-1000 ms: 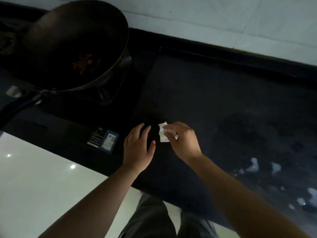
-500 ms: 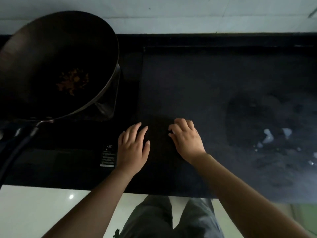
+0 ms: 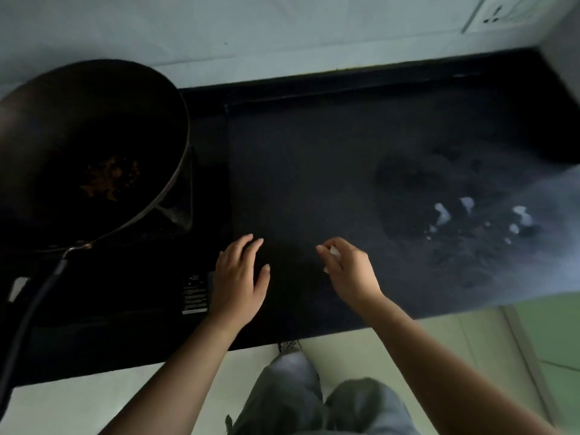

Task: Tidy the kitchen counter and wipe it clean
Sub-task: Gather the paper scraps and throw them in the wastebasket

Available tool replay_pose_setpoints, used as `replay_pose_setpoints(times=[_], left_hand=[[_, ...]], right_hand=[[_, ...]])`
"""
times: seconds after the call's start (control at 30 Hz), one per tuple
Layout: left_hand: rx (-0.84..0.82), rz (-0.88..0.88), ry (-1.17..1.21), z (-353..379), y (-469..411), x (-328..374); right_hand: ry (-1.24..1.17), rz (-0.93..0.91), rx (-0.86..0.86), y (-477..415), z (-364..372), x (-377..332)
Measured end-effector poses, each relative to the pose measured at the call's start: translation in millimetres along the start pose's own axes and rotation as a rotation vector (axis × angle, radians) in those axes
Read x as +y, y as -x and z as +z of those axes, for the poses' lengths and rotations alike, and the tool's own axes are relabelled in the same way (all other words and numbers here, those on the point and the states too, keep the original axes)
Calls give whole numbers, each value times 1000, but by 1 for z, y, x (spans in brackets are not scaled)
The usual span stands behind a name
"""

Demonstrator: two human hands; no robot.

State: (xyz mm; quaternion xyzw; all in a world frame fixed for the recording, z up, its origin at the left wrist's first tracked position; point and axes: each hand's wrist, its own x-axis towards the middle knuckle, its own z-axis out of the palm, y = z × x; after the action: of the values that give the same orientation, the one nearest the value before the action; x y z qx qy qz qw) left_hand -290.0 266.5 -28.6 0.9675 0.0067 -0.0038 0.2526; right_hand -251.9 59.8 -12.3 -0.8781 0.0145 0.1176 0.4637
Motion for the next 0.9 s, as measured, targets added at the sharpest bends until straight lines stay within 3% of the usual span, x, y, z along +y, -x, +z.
replay_pose_setpoints(times=[0.17,0.3,0.43,0.7,0.9], left_hand=[[-180,-1,321,-2,34,47],[-352,40,387,6,68,95],[-516,203,387,20,103,158],[-845,528,390,76,239,307],[-1155,886,271,123,348,402]], right_hand=[[-24,111,68,69,-40,19],[55,152,188,146,-85,40],[73,218,399,239,-119,67],[-141,583,721,472,-144,136],[-218,781,1026,617,-145,165]])
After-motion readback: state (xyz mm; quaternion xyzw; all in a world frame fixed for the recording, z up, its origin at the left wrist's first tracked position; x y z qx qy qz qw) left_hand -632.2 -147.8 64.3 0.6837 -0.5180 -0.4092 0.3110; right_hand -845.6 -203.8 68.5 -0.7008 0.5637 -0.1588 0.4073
